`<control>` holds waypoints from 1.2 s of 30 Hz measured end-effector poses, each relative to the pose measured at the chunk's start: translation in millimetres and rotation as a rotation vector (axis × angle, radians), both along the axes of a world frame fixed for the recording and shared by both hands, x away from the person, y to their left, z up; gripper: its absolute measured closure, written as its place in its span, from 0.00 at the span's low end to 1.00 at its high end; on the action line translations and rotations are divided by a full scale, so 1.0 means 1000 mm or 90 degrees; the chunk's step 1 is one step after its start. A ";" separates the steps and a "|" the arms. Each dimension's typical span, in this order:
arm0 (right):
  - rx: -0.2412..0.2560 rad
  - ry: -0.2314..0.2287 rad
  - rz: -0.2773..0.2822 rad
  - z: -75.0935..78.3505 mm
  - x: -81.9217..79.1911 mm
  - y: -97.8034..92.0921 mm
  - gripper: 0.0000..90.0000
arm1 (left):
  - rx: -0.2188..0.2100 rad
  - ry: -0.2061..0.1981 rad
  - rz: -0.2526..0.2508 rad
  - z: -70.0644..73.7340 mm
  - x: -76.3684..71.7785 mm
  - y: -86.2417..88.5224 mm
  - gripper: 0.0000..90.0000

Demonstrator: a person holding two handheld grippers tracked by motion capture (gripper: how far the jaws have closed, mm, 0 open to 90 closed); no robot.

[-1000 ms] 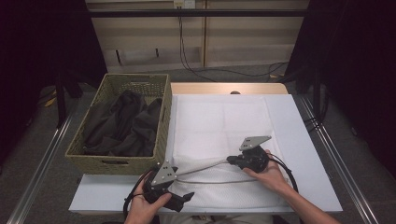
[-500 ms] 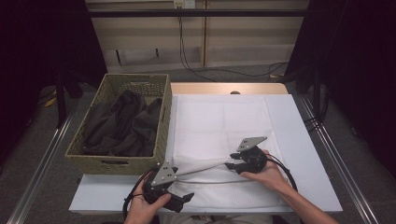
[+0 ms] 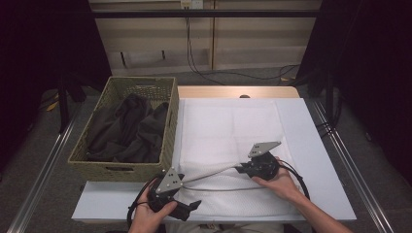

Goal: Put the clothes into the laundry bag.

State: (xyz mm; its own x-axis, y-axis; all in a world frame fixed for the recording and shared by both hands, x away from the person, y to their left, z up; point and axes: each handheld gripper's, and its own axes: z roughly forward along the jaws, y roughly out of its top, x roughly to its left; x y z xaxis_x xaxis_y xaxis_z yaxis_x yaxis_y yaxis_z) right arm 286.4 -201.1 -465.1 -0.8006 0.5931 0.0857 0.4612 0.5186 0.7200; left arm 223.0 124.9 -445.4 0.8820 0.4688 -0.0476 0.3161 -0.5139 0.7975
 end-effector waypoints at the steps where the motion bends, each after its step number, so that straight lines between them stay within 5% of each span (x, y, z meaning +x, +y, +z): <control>1: 0.006 -0.001 -0.001 0.001 0.000 -0.001 0.96 | 0.005 -0.004 -0.001 0.001 0.000 0.000 0.05; 13: 0.070 0.018 0.005 0.010 0.003 -0.009 0.97 | -0.012 -0.004 0.004 0.002 -0.003 0.003 0.05; 30: 0.138 0.008 0.018 0.032 0.008 -0.012 0.99 | -0.008 -0.009 -0.006 0.002 -0.003 0.000 0.05; 36: 0.151 -0.020 0.014 0.042 0.011 -0.009 0.99 | -0.016 -0.005 0.004 0.002 -0.003 0.001 0.05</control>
State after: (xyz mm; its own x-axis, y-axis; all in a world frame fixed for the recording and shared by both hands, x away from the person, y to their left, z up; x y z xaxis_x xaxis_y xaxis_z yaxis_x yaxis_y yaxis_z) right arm 297.1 -209.8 -423.1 -0.8178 0.5412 0.1955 0.4272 0.3435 0.8363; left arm 220.1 125.9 -443.2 0.8791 0.4738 -0.0520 0.3130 -0.4916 0.8126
